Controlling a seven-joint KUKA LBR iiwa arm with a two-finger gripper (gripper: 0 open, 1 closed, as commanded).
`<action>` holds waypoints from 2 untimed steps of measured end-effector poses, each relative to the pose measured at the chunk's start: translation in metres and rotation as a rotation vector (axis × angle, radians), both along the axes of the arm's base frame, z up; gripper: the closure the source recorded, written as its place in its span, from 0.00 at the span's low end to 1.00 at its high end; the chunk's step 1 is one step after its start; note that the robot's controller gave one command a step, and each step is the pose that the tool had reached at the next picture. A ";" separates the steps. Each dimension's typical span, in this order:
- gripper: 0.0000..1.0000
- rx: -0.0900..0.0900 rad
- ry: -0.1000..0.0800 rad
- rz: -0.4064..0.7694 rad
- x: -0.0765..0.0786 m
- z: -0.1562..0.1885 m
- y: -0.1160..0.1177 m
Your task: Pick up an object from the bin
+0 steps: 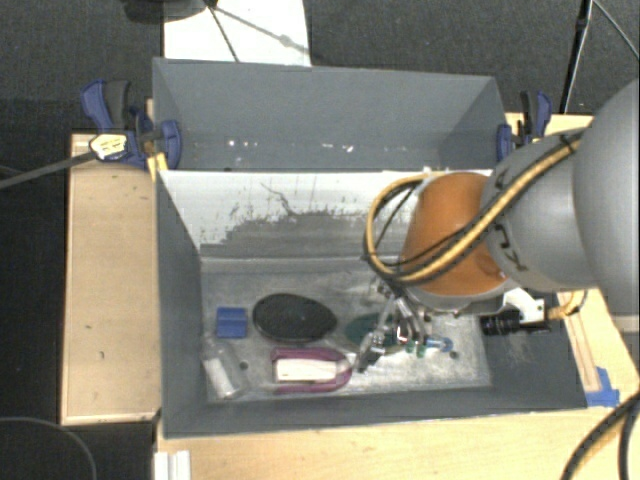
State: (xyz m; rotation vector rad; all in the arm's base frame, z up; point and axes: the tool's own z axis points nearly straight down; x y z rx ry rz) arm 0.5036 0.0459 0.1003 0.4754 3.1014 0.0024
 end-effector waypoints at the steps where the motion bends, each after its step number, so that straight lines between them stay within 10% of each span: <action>1: 0.00 0.003 0.006 -0.259 0.029 -0.028 -0.026; 2: 0.00 -0.002 -0.003 -0.278 -0.011 -0.028 -0.098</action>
Offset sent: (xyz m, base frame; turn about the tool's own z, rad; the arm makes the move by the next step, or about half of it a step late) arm 0.0282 -0.0269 -0.0303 0.2611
